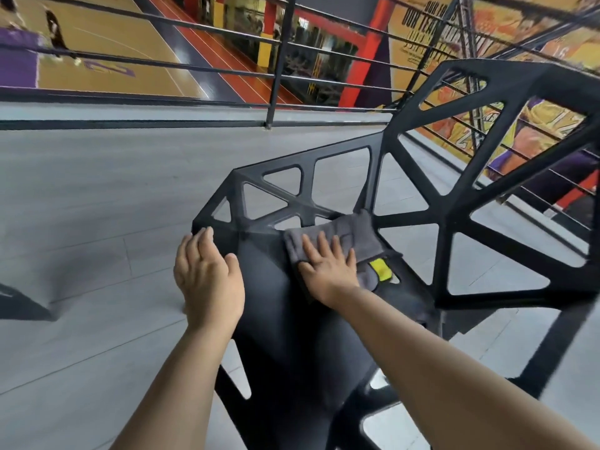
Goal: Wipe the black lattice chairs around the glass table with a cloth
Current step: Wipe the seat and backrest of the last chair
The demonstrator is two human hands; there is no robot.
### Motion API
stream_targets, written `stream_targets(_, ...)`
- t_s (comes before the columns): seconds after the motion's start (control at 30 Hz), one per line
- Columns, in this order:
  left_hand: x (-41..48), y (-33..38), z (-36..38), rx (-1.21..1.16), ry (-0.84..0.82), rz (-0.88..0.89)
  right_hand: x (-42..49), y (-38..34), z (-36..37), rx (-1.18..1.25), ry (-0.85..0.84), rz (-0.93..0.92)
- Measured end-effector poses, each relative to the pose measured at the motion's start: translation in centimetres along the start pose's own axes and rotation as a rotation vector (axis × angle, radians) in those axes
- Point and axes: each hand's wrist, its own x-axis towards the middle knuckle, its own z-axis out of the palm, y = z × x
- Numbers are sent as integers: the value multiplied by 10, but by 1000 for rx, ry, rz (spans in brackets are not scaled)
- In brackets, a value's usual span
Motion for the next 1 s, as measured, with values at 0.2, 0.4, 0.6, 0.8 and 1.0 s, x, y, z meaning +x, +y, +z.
stream_targets(0.2, 2, -1, 0, -99, 85, -135, -13, -58, 6, 144, -17, -311)
stream_targets(0.4, -2, -4, -2, 43, -61, 80, 11, -2, 3, 53, 35, -247)
stream_targets(0.6, -1, -5, -4, 167, -362, 285, 27, 71, -10, -121, 74, 74)
stream_targets(0.8, 2, -3, -5, 130, -341, 217, 5, 62, -8, -100, -16, 80)
stream_targets(1.0, 1, 0, -7, 148, -375, 214, -78, 49, -19, -187, -356, 0)
